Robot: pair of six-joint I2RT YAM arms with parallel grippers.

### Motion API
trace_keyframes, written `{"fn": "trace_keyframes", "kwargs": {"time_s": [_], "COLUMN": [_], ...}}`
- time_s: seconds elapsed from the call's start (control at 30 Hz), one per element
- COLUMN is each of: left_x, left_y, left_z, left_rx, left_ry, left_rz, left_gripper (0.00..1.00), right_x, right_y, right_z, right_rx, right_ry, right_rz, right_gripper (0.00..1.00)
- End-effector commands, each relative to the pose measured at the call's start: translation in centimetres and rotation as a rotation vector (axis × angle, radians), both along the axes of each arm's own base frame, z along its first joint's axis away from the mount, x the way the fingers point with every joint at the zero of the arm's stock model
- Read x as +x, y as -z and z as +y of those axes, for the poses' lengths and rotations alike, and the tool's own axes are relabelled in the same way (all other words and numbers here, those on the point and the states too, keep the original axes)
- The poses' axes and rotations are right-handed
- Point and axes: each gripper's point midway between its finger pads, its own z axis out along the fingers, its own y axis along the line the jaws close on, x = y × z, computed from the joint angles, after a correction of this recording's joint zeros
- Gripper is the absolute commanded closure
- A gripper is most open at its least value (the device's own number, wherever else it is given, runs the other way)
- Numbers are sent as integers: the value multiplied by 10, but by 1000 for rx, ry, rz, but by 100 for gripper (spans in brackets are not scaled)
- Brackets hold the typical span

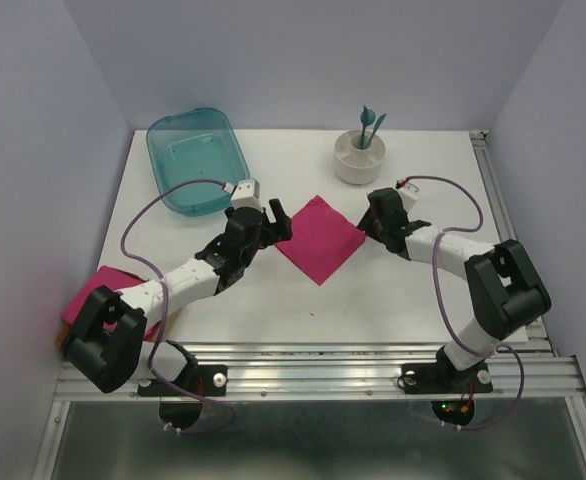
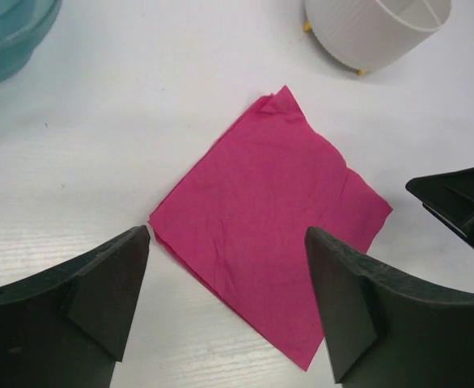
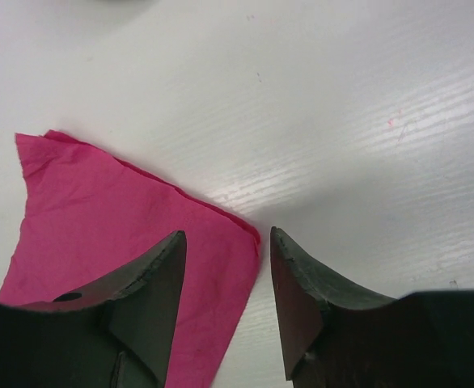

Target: Place the utensils on the paper napkin and roll it up

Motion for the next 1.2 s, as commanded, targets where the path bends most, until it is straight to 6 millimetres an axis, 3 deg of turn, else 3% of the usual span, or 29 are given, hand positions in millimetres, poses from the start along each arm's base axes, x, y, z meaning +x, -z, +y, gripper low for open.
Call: {"fn": "trace_keyframes", "kwargs": {"time_s": [0.0,0.03,0.07,0.1,0.13,0.27,0.3,0.33,0.37,0.4,0.47,0.5,0.53,0.57,0.6,0.67,0.7,0.73,1.0,1.17], "left_x": [13,15,18,20,22,26,27,28,29,29,29,28,27,25,23,16,15,12,14,17], "left_y": [-46,-48,-52,-52,-55,-61,-64,-67,-68,-70,-65,-68,-66,-67,-69,-76,-76,-73,-72,-69], "left_z": [12,13,17,19,23,21,21,22,22,24,29,30,30,28,26,18,17,14,0,-7], "left_rx": [11,28,43,57,64,76,79,84,87,87,93,83,69,60,52,15,8,4,7,13], "left_ry": [-53,-60,-79,-93,-114,-116,-114,-120,-124,-130,-156,-162,-153,-135,-114,-53,-43,-17,47,66], "left_rz": [-167,-176,-189,-190,-196,-204,-207,-216,-218,-222,-217,-232,-246,-259,-274,-313,-322,-323,-329,-320], "left_gripper": [17,17,16,1,1,1,1,1,1,1,1,1,1,1,1,1,1,1,1,1], "right_x": [33,37,52,59,70,96,107,113,119,131,145,153,161,163,170,182,190,194,217,227], "right_y": [-76,-83,-111,-115,-138,-160,-181,-171,-176,-194,-189,-204,-197,-207,-198,-207,-197,-202,-184,-171], "right_z": [-2,-1,4,5,7,3,4,-2,-4,-9,-11,-13,-14,-15,-15,-20,-25,-27,-43,-33], "right_rx": [-67,-81,-94,-108,-121,-146,-131,-133,-124,-104,-113,-108,-125,-127,-134,-134,-137,-137,-120,-108], "right_ry": [-31,-52,-82,-92,-105,-116,-112,-118,-122,-120,-122,-122,-129,-129,-131,-125,-117,-112,-128,-206], "right_rz": [-178,-192,-267,-274,-314,-350,-390,-355,-359,-391,-365,-393,-378,-398,-383,-394,-372,-375,-375,-405], "right_gripper": [48,48,48,48,47,46,46,44,44,43,43,44,44,44,44,44,44,44,44,44]}}
